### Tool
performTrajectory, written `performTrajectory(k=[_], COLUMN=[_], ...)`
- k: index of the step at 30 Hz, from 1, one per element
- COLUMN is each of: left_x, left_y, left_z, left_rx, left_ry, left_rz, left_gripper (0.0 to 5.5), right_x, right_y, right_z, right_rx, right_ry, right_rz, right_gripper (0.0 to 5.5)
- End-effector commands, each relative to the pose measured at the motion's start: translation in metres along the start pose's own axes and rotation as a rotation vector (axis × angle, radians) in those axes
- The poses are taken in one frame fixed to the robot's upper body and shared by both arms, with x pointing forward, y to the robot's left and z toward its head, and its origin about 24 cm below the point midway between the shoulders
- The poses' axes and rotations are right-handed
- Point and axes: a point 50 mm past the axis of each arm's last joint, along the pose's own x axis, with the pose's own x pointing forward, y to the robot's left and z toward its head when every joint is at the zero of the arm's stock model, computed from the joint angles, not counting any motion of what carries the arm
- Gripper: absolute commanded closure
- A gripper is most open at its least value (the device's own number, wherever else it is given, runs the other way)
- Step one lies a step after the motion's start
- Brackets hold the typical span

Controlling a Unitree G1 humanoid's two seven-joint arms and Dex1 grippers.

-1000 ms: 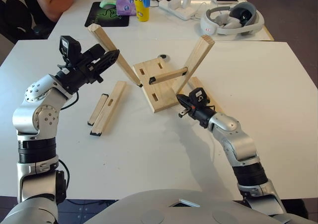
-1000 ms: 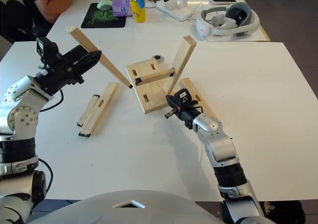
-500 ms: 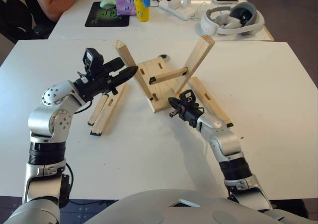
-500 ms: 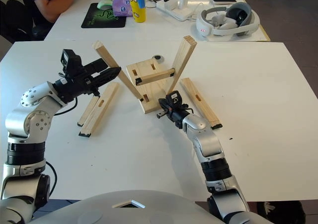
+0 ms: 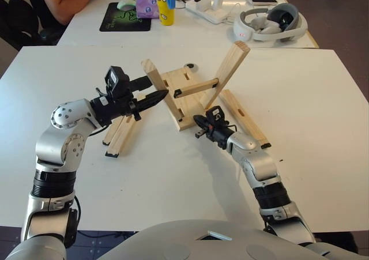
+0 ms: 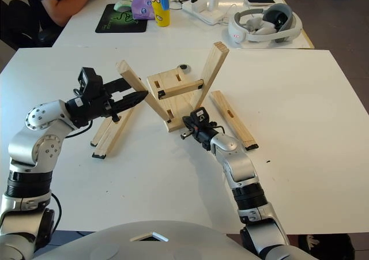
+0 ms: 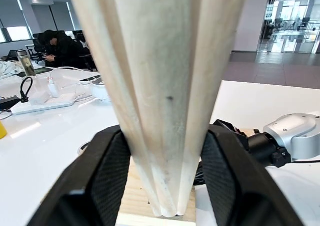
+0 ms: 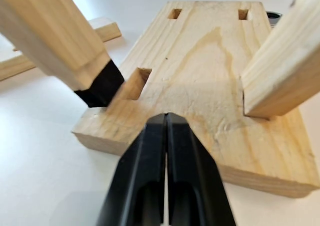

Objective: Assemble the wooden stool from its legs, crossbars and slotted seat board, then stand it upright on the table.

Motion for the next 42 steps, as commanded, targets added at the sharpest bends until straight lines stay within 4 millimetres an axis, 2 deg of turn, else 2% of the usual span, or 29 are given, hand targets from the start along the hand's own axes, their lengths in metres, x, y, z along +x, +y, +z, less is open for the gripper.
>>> performTrajectory(k=[1,5,12,19,24,28,42], left_x=[-0.011,-0.013,-0.025,-0.015,-0.016,-0.018,-0.006], left_y=[0.003,0.012,0.017,0.015,0.019,0.023,0.023], left_z=[-0.026,-0.015,-0.019,-0.01,0.007,0.014,0.014], left_rx=[-0.032,-0.036,-0.018,-0.036,-0.047,-0.017,0.039], left_ry=[0.16,0.126,0.201,0.16,0.13,0.17,0.26], left_rz=[0.037,0.066,0.065,0.026,0.018,0.006,-0.04], left_gripper=[3.45,3.45,3.45,3.45,3.45,3.45,3.45], right_x=[0.0,-0.001,-0.001,0.001,0.001,0.0,0.002], right_y=[-0.002,-0.004,-0.006,-0.004,-0.003,-0.002,0.004], right_z=[-0.008,-0.015,-0.02,-0.021,-0.02,-0.02,-0.022], right_rx=[-0.027,-0.038,-0.048,-0.044,-0.046,-0.045,-0.046], right_ry=[0.054,0.105,0.144,0.147,0.144,0.143,0.157], right_rz=[0.005,-0.012,-0.014,-0.005,-0.007,-0.011,-0.011], right_gripper=[5.5,5.5,5.5,5.5,5.5,5.5,5.5])
